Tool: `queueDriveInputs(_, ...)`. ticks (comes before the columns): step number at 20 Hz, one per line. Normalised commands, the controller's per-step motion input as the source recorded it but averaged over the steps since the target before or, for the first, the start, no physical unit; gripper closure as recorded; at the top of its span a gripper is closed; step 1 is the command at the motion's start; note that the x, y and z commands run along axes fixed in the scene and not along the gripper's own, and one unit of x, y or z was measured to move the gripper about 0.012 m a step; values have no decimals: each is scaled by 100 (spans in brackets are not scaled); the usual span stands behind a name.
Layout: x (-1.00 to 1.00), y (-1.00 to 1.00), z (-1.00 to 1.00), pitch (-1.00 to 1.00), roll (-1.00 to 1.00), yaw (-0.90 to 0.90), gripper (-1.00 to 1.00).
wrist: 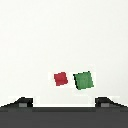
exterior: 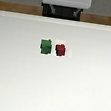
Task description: Place the red cube on top of the green cube.
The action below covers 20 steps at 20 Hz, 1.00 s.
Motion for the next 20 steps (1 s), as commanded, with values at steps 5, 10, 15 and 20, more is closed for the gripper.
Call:
queueDriveInputs(5, 0, 0, -40, 0, 0, 0, -100)
queueDriveInputs(10, 0, 5, -60, 0, 0, 0, -100)
queueDriveInputs(15, 0, 0, -40, 0, 0, 0, -100)
queueDriveInputs(20, 0, 20, -20, 0, 0, 0, -100)
